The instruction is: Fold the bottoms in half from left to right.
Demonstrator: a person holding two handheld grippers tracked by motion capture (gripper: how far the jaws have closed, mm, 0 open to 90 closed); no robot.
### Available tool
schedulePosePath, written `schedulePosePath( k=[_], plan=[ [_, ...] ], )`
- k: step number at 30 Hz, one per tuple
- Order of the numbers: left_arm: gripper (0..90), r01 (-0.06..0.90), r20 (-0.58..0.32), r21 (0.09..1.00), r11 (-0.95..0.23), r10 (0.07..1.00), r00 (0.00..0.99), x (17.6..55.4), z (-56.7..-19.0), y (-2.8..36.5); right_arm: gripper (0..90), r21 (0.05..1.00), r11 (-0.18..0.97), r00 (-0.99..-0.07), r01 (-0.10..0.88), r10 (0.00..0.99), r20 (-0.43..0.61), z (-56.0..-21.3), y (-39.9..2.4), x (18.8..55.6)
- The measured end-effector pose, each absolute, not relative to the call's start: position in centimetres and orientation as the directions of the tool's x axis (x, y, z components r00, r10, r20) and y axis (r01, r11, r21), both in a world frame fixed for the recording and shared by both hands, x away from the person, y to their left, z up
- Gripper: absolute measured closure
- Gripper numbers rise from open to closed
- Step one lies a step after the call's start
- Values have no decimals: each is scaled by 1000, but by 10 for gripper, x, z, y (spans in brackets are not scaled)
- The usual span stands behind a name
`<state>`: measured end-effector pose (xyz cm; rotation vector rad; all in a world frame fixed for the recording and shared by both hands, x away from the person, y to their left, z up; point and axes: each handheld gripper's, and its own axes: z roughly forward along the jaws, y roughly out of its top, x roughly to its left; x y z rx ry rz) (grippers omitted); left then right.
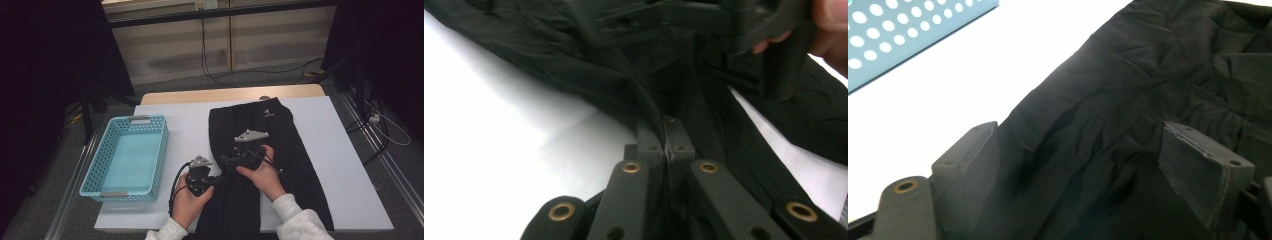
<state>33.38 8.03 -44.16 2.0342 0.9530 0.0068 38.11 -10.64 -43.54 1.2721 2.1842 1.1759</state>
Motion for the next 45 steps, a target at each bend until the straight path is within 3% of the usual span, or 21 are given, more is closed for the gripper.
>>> schedulePosePath(
  k=[22,23,24,26,29,30,31,37,45],
  plan=[
    [892,624,-332,709,-328,626,706,335,-444,82,179,723,356,-580,592,811,75,-466,-73,410],
    [892,628,-331,704,-332,629,704,336,-444,82,204,727,394,-578,562,816,5,-469,-72,412],
    [892,630,-326,704,-328,638,697,335,-444,81,228,728,390,-578,564,816,10,-469,-72,412],
    [892,633,-336,701,-329,630,700,336,-444,82,388,732,411,-594,543,804,-12,-468,-72,412],
    [893,626,-323,702,-338,633,704,336,-444,81,756,738,418,-602,529,798,-21,-465,-74,412],
    [893,626,-323,702,-338,633,704,336,-444,81,756,738,418,-602,529,798,-21,-465,-74,412],
    [893,617,-310,703,-354,628,714,337,-442,80,878,736,408,-595,541,804,-9,-463,-79,413],
    [895,625,-339,706,-332,616,711,339,-445,73,889,775,332,-568,537,822,42,-441,-112,412],
    [894,601,-332,711,-364,579,744,339,-444,45,889,738,383,-520,555,853,-51,-438,-155,390]
  ],
)
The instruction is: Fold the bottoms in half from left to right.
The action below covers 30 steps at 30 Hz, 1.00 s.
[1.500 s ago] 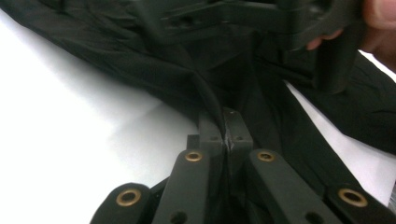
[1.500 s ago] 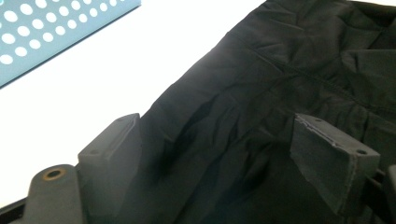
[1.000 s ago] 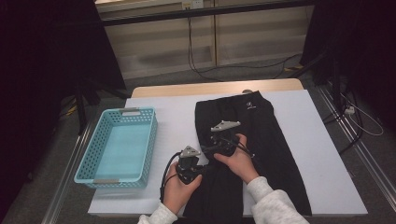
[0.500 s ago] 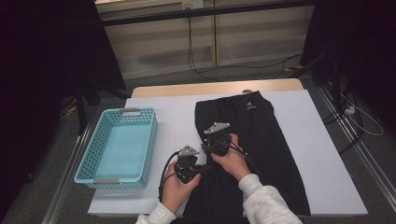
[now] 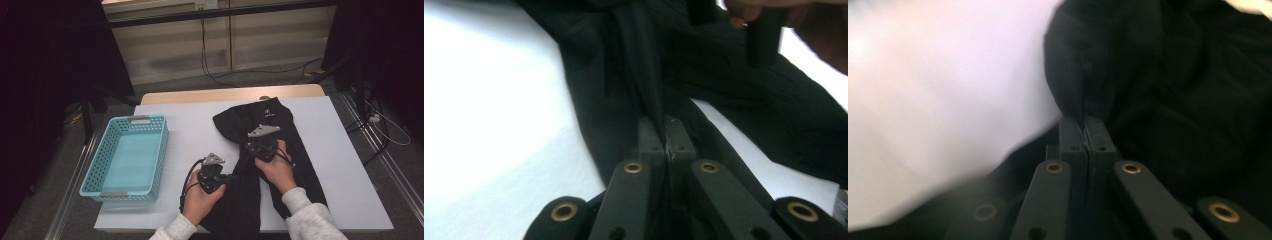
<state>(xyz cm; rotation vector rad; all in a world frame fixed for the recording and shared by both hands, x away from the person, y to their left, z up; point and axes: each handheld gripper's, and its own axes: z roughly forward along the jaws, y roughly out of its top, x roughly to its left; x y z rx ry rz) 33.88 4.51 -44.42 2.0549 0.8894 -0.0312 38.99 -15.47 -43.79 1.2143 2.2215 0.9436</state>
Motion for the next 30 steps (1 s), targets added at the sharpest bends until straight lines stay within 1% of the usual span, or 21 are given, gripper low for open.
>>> schedulePosePath(
  k=[1,2,5,6,7,8,9,10,12,13,14,16,19,20,22,23,25,26,27,29,30],
  plan=[
    [893,601,-332,711,-364,579,744,339,-444,45,889,738,383,-520,555,853,-51,-438,-155,390],
    [893,601,-333,705,-377,572,750,337,-447,38,890,721,409,-517,559,852,-82,-444,-164,383],
    [893,590,-322,707,-391,565,760,335,-447,34,886,730,394,-518,558,853,-65,-447,-176,374],
    [893,592,-323,706,-389,567,758,335,-447,33,862,728,397,-521,560,851,-63,-449,-178,372],
    [892,592,-323,706,-389,567,758,335,-447,33,862,728,397,-521,560,851,-63,-449,-178,372],
    [889,597,-325,705,-384,573,752,335,-448,35,709,729,406,-516,551,852,-84,-452,-174,375],
    [889,598,-323,706,-379,578,749,335,-449,36,694,724,421,-518,546,849,-104,-453,-171,377],
    [890,599,-321,704,-382,581,748,335,-449,37,638,725,429,-520,540,847,-114,-453,-167,381],
    [889,605,-329,705,-370,586,741,336,-450,40,489,743,419,-511,521,851,-121,-452,-158,390],
    [888,605,-329,705,-370,586,741,336,-450,40,489,743,419,-511,521,851,-121,-452,-158,390],
    [887,609,-332,708,-358,593,734,337,-450,43,470,738,444,-507,508,847,-161,-451,-149,399],
    [886,612,-334,709,-351,597,729,338,-449,45,429,737,464,-508,491,840,-190,-451,-143,405],
    [887,609,-333,713,-348,596,730,338,-448,47,436,747,464,-501,477,841,-203,-450,-136,410],
    [887,613,-334,709,-349,600,727,338,-448,48,445,758,449,-533,473,831,-160,-452,-128,415],
    [887,614,-324,710,-345,614,720,337,-449,49,454,753,460,-538,471,826,-168,-454,-123,418],
    [887,614,-324,710,-345,614,720,337,-449,49,476,748,467,-543,471,822,-171,-456,-122,419],
    [887,620,-322,703,-347,622,713,337,-450,52,466,747,470,-552,470,817,-166,-457,-120,421],
    [887,627,-322,698,-345,631,706,336,-451,55,475,747,489,-574,450,799,-176,-457,-117,423],
    [887,627,-322,698,-345,631,706,336,-451,55,465,748,488,-572,449,801,-180,-456,-116,423],
    [887,634,-330,699,-331,637,697,336,-451,57,476,764,474,-567,437,805,-175,-454,-116,424],
    [887,633,-334,705,-320,638,694,335,-449,59,445,775,462,-565,431,808,-167,-448,-114,426]
  ],
)
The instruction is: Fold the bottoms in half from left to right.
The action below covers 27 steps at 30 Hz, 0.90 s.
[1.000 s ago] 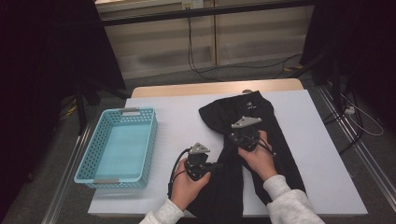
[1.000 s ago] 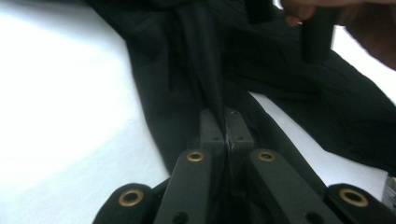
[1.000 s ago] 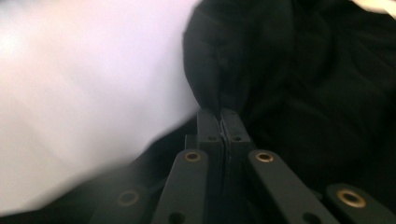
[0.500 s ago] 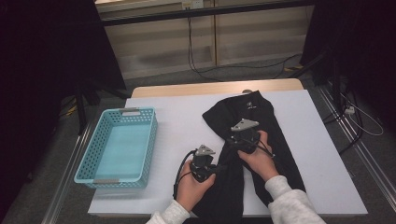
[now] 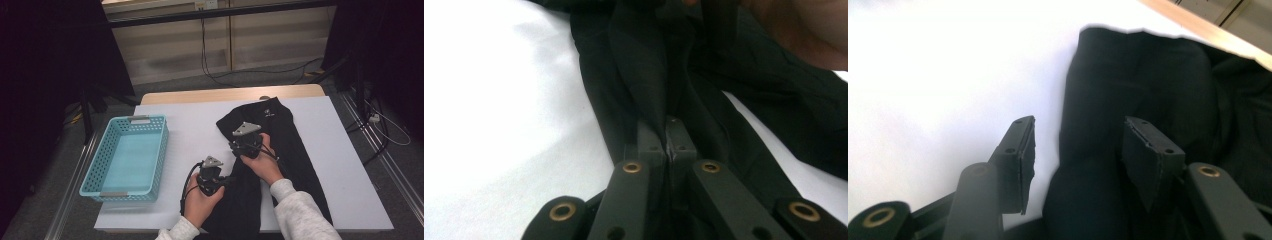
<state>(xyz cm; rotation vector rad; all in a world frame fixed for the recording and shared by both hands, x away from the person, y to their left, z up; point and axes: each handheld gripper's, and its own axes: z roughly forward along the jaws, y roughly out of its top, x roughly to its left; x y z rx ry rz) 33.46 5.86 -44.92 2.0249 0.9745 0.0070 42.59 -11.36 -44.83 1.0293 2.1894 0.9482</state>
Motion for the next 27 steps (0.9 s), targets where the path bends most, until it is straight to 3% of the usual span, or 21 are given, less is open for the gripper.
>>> schedulePosePath(
  k=[4,6,9,10,12,14,15,21,27],
  plan=[
    [887,630,-337,704,-327,628,702,332,-449,57,406,748,466,-566,473,811,-148,-449,-106,436],
    [888,633,-342,702,-327,625,702,330,-451,56,436,717,500,-566,486,805,-178,-457,-103,442],
    [888,632,-344,703,-326,622,704,330,-451,54,444,718,465,-554,517,822,-133,-464,-104,446],
    [888,633,-345,701,-330,620,705,330,-451,54,507,722,412,-538,556,840,-64,-465,-107,447],
    [888,636,-353,699,-326,616,704,330,-451,54,636,721,407,-556,560,830,-37,-464,-107,448],
    [889,640,-361,700,-318,615,701,330,-451,54,816,716,424,-561,554,826,-56,-463,-105,449],
    [889,640,-361,700,-318,615,701,330,-451,54,854,717,422,-558,554,828,-57,-463,-105,450],
    [892,647,-389,703,-295,603,697,332,-449,52,878,726,396,-529,562,847,-53,-457,-109,452],
    [894,612,-420,745,-267,524,741,334,-423,24,881,794,299,-491,530,871,0,-417,-148,448]
  ],
)
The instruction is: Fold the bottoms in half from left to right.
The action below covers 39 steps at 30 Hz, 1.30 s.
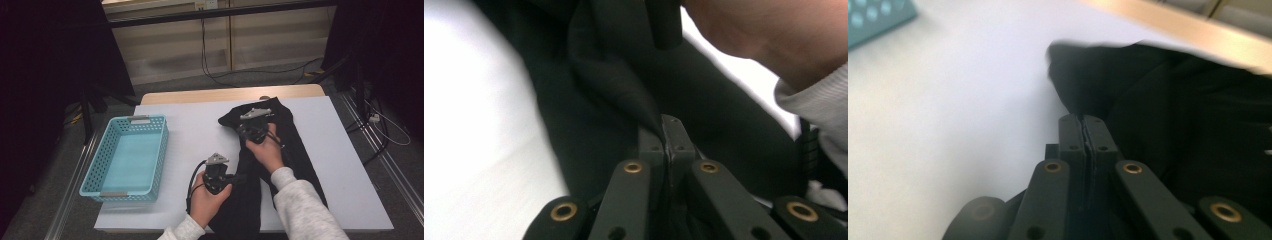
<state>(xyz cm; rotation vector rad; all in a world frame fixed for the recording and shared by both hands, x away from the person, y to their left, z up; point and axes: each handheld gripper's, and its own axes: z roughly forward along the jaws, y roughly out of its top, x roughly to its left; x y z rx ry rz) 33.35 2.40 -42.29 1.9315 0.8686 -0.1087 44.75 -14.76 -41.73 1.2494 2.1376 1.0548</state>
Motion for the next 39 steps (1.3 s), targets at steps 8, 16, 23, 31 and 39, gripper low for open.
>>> schedulePosePath(
  k=[8,16,23,31,39],
  plan=[
    [597,488,-403,842,-231,332,853,342,-389,-62,684,864,131,-191,486,981,-42,-368,-254,448],
    [274,507,-339,799,-323,455,824,364,-413,-28,376,797,168,-187,580,980,-71,-392,-285,414],
    [218,462,-209,787,-409,528,823,379,-427,22,295,783,212,-308,585,951,-27,-422,-271,360],
    [203,455,-170,767,-452,542,823,376,-435,46,274,772,211,-310,600,951,-20,-433,-262,318],
    [197,478,-181,746,-463,550,815,371,-450,61,342,768,178,-343,616,938,58,-440,-268,295]
  ],
)
